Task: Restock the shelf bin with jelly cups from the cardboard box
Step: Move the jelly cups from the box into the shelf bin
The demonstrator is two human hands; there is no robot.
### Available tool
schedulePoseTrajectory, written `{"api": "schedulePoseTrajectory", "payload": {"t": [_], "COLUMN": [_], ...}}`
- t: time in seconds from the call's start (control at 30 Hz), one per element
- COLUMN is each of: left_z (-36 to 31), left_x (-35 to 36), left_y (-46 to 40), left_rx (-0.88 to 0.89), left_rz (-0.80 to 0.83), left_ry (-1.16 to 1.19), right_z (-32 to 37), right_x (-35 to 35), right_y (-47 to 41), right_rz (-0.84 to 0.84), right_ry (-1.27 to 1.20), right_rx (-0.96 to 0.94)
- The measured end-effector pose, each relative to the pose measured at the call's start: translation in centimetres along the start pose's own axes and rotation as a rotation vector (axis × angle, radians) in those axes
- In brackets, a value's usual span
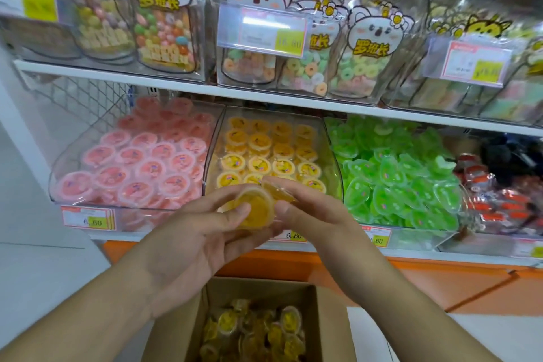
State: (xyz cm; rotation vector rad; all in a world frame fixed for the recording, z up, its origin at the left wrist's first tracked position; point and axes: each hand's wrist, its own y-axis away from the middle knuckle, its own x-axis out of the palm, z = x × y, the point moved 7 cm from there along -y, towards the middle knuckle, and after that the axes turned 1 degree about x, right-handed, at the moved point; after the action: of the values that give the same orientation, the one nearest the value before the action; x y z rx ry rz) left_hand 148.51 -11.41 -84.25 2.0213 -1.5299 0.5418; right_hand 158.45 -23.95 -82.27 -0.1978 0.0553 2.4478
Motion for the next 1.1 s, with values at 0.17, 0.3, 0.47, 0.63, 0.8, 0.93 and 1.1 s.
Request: {"api": "schedulePoseTrajectory", "payload": {"t": [0.17,0.3,0.47,0.63,0.8,0.93,1.1], "left_z": [-0.7,-1.3,-4.0,-7.6,-8.5,-8.6,-9.0], "left_x": [-0.3,-0.8,-1.2,-1.3,-1.9,-2.6,-3.3], "left_y": [0.3,0.5,-0.2,-1.3,-2.5,-2.9,-3.0], "left_rx": [0.024,0.065,0.206,0.443,0.552,0.565,0.561], "left_rz": [-0.049,-0.084,-0.164,-0.288,-0.271,-0.27,-0.272], "left_ry": [-0.062,-0.126,-0.5,-1.013,-1.069,-1.051,-1.009], "right_z": [-0.1,0.1,0.3,0.3,-1.3,-2.9,-4.1], "right_x": [-0.9,-0.6,-1.0,-3.2,-6.0,-7.2,-7.2], "right_y": [0.1,0.2,-0.8,-5.8,-13.8,-18.1,-19.3], "right_rz": [-0.097,-0.109,-0.178,-0.377,-0.508,-0.512,-0.53], "right_ry": [-0.001,-0.045,0.045,0.373,0.721,0.796,0.828], "right_rx": [-0.009,0.002,0.008,-0.021,0.039,0.068,0.065]}}
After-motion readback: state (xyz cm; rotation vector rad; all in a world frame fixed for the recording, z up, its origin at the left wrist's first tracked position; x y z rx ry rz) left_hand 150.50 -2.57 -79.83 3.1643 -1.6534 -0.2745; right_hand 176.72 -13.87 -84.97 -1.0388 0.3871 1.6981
